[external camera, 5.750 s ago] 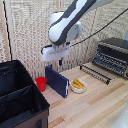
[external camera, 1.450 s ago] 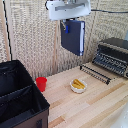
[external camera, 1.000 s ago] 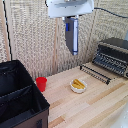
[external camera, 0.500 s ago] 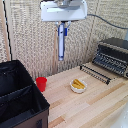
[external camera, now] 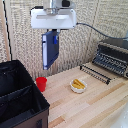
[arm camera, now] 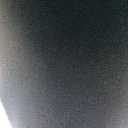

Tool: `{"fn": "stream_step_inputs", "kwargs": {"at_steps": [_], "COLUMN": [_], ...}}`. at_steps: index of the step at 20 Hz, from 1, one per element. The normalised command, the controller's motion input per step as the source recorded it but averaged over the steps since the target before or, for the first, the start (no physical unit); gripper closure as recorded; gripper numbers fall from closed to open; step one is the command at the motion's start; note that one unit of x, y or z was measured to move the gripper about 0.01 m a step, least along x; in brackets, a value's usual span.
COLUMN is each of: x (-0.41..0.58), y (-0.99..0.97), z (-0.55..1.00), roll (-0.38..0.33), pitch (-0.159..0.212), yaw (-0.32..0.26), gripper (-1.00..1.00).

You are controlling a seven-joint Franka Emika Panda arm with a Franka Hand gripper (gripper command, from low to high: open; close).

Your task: Please shift your gripper toward the book. Carefully hold the book with your gripper. Gently transport the book using your gripper to the caddy's front section. Safely let the book go into the caddy's front area.

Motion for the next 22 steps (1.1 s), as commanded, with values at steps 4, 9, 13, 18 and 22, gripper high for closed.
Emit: {"fn": "stream_step_inputs", "kwargs": {"at_steps": [4, 9, 13, 18, 22], "x": [0.0, -0.01, -0.103, -0.103, -0.127], "y": [0.66, 0.62, 0.56, 0.52, 0.59], "z": [0.16, 0.25, 0.44, 0.47, 0.29], "roll": [-0.011, -0.007, -0.007, -0.023, -0.044], "pitch": [-0.005, -0.003, -0.001, 0.0, 0.014], "yaw": [-0.201, -0.195, -0.17, -0.175, -0.141], "gripper": [1.0, 1.0, 1.0, 1.0, 1.0]}}
